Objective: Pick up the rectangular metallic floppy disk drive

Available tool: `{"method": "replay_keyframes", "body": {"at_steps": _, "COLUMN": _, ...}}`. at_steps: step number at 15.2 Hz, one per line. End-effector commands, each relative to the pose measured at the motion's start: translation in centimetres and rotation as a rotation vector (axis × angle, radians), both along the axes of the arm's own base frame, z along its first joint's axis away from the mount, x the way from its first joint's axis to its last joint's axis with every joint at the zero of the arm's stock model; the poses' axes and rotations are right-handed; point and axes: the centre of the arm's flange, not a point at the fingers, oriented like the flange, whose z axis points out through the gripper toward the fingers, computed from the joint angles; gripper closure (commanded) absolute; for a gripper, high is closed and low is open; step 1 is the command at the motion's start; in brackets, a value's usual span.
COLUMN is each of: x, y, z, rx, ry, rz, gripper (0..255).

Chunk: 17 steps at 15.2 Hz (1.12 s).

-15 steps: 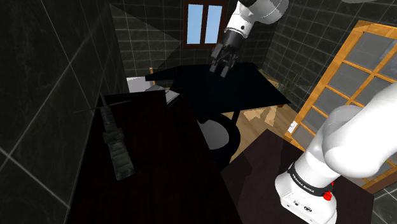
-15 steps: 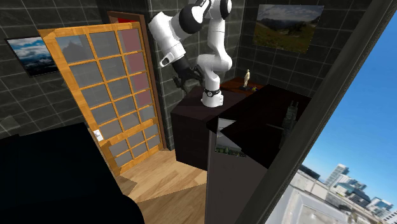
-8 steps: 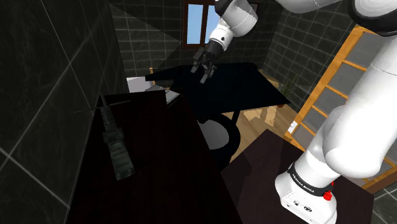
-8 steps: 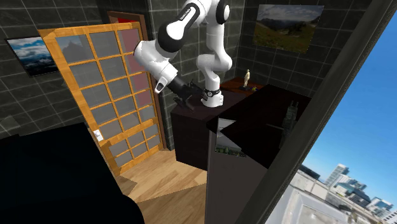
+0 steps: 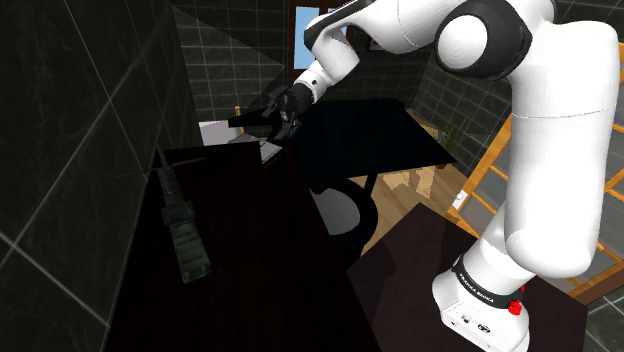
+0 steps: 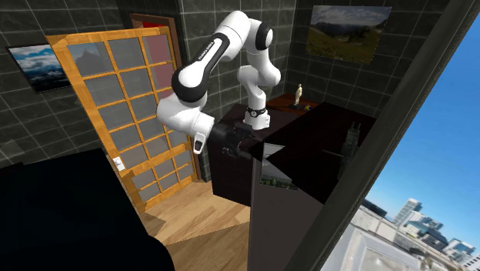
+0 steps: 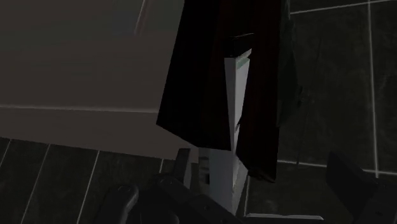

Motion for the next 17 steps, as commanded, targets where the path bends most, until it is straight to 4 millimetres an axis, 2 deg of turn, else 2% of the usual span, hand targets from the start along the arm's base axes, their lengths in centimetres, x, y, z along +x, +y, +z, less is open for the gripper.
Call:
{"method": "replay_keyframes", "body": {"at_steps": 1, "x": 2.1, "y": 1.4, "z": -1.6, "rx": 0.097, "ry": 0.019, "rz": 0.012, "gripper": 0}}
{"method": "replay_keyframes", "body": {"at_steps": 3, "x": 3.3, "y": 2.5, "z": -2.6, "rx": 0.152, "ry": 0.031, "rz": 0.020, "gripper": 0}}
{"method": "replay_keyframes", "body": {"at_steps": 10, "x": 3.3, "y": 2.5, "z": -6.6, "rx": 0.152, "ry": 0.031, "rz": 0.020, "gripper": 0}}
{"method": "replay_keyframes", "body": {"at_steps": 12, "x": 3.3, "y": 2.5, "z": -6.6, "rx": 0.152, "ry": 0.031, "rz": 0.020, "gripper": 0}}
{"method": "replay_keyframes", "body": {"at_steps": 13, "x": 3.4, "y": 2.4, "z": -6.6, "rx": 0.152, "ry": 0.031, "rz": 0.020, "gripper": 255}}
{"method": "replay_keyframes", "body": {"at_steps": 17, "x": 3.4, "y": 2.4, "z": -6.6, "rx": 0.152, "ry": 0.031, "rz": 0.020, "gripper": 255}}
